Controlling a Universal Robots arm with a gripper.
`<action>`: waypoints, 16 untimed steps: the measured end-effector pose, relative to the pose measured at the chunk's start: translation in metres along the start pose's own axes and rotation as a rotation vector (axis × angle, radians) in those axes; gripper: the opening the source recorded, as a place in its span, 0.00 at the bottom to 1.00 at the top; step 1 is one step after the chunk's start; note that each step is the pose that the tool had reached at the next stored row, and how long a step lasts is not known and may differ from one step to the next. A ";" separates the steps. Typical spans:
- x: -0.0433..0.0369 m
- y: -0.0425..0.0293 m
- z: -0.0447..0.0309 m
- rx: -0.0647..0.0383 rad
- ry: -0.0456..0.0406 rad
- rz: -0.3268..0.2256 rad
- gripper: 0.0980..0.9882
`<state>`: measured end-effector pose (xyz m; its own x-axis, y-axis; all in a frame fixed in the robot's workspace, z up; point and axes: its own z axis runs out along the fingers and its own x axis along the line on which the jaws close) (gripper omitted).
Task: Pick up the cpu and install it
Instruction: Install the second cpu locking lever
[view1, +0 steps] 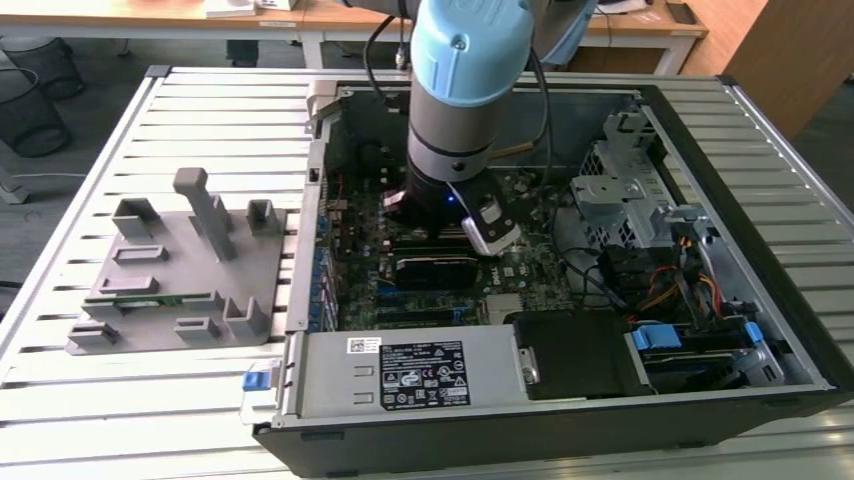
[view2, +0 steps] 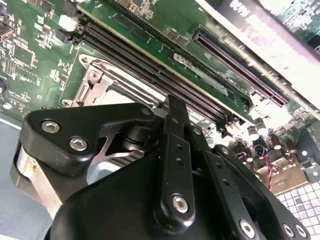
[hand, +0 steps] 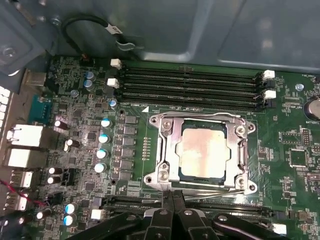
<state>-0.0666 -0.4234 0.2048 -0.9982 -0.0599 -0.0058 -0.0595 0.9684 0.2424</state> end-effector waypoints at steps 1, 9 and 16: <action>0.0009 -0.0007 -0.0002 -0.004 -0.0001 0.000 0.01; 0.0070 -0.0026 0.0059 -0.025 -0.0012 -0.001 0.01; 0.0120 -0.0031 0.0091 -0.040 -0.0021 -0.001 0.01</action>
<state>-0.0785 -0.4249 0.1952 -0.9981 -0.0604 -0.0081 -0.0603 0.9579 0.2809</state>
